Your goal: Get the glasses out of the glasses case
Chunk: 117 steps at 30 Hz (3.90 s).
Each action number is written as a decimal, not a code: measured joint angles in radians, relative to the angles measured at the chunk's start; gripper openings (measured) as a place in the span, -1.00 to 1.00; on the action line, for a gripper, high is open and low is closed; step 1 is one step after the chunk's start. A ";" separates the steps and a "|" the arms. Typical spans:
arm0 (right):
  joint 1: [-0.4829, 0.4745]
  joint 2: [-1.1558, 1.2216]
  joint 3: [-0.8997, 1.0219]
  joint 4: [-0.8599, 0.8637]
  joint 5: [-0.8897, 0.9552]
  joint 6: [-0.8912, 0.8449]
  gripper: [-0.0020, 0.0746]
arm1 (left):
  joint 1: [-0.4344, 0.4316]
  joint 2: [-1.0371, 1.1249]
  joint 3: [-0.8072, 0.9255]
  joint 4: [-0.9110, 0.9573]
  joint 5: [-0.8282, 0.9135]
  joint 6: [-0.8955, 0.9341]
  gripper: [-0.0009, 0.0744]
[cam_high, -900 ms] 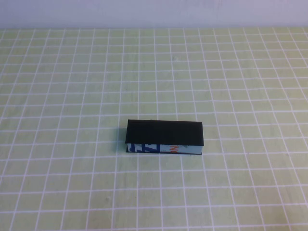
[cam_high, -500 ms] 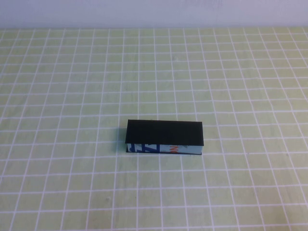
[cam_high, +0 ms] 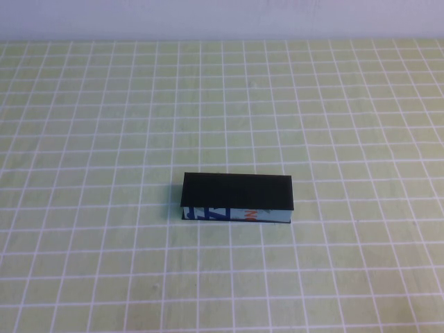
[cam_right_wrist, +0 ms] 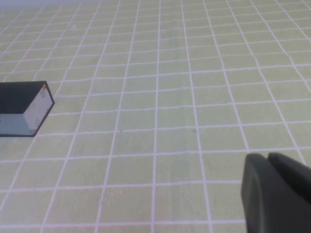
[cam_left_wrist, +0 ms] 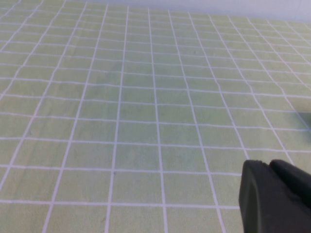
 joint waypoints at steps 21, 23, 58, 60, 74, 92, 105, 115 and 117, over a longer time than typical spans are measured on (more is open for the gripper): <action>0.000 0.000 0.000 0.000 0.000 0.000 -0.99 | 0.000 0.000 0.000 -0.242 -0.106 -0.004 -0.99; 0.000 0.000 0.000 0.000 0.000 0.000 -0.99 | 0.000 0.000 0.000 -0.316 -0.130 -0.004 -0.99; 0.000 0.000 0.000 0.000 0.000 0.000 -0.99 | 0.000 1.159 -0.854 -0.557 0.488 0.555 -0.99; 0.000 0.000 0.000 0.000 0.000 0.000 -0.99 | 0.000 1.253 -0.916 -0.638 0.486 0.629 -0.99; 0.000 0.000 0.000 0.000 0.000 0.000 -0.99 | -0.153 1.886 -1.402 -0.767 0.496 0.801 -0.99; 0.000 0.000 0.000 0.000 0.000 0.000 -0.99 | -0.165 2.162 -1.548 -0.847 0.525 0.858 -0.99; 0.000 0.000 0.000 0.387 -0.183 0.000 -0.99 | -0.165 2.179 -1.549 -0.849 0.548 0.860 -0.99; 0.000 0.048 -0.075 0.688 -0.046 0.000 -0.99 | -0.165 2.179 -1.549 -0.849 0.551 0.860 -0.99; 0.000 0.128 -0.156 0.688 0.081 0.000 -0.99 | -0.165 2.179 -1.549 -0.849 0.553 0.860 -0.99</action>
